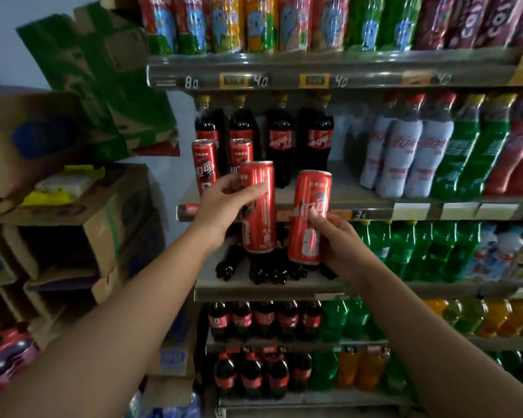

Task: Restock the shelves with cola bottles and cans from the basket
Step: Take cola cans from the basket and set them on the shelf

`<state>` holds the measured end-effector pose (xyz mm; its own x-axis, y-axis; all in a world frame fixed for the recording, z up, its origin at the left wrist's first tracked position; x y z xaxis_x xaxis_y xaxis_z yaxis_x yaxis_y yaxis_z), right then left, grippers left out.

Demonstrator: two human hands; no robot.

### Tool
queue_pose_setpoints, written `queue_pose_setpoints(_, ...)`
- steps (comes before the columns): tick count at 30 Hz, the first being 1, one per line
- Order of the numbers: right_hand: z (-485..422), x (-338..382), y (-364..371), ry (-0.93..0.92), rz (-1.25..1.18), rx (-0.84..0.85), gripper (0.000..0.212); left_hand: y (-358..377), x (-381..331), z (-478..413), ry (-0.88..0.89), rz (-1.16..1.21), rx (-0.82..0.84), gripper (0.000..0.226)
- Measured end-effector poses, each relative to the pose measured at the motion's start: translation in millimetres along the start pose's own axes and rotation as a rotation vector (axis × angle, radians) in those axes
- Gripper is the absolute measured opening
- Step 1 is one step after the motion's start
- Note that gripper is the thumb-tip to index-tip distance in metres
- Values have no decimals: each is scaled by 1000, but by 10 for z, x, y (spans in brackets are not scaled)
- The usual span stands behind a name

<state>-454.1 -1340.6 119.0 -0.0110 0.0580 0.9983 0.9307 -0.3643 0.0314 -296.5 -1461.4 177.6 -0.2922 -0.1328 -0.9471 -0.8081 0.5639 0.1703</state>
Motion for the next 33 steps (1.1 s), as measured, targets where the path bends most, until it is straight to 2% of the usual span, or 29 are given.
queue_pose_setpoints(4, -557, 75, -151, -40, 16, -21, 56, 99, -32, -580, 13, 41, 1, 36)
queue_pose_setpoints(10, -1152, 272, -373, -140, 96, -52, 50, 238, 132, -1145, 48, 79, -7, 38)
queue_pose_setpoints(14, -1456, 399, -577, -220, 119, -108, 47, 360, 162, -1460, 163, 24, -2, 33)
queue_pose_setpoints(18, -1642, 453, -807, -273, 201, -214, 57, 479, 309, -1704, 236, -49, -13, 38)
queue_pose_setpoints(23, -1801, 306, -1058, -245, 259, -254, 48, 524, 620, -1886, 156, -67, 3, 44)
queue_pose_setpoints(30, -1952, 202, -1124, -194, 357, -206, 58, 512, 662, -1908, 139, -123, 6, 41)
queue_pose_setpoints(33, -1977, 210, -1144, -204, 425, -177, 43, 498, 655, -1858, 171, -169, -31, 51)
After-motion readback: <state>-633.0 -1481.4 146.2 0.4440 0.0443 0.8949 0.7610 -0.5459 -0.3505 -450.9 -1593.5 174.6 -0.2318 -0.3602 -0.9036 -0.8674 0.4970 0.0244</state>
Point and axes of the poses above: each hand's wrist, its own z-axis away from the middle knuckle, its own y-axis out of the palm, x = y × z, the point moved 6 cm from there along -z, towards the middle knuckle, and after that the axes turned 15 degrees about z, right-handed, at the moved point
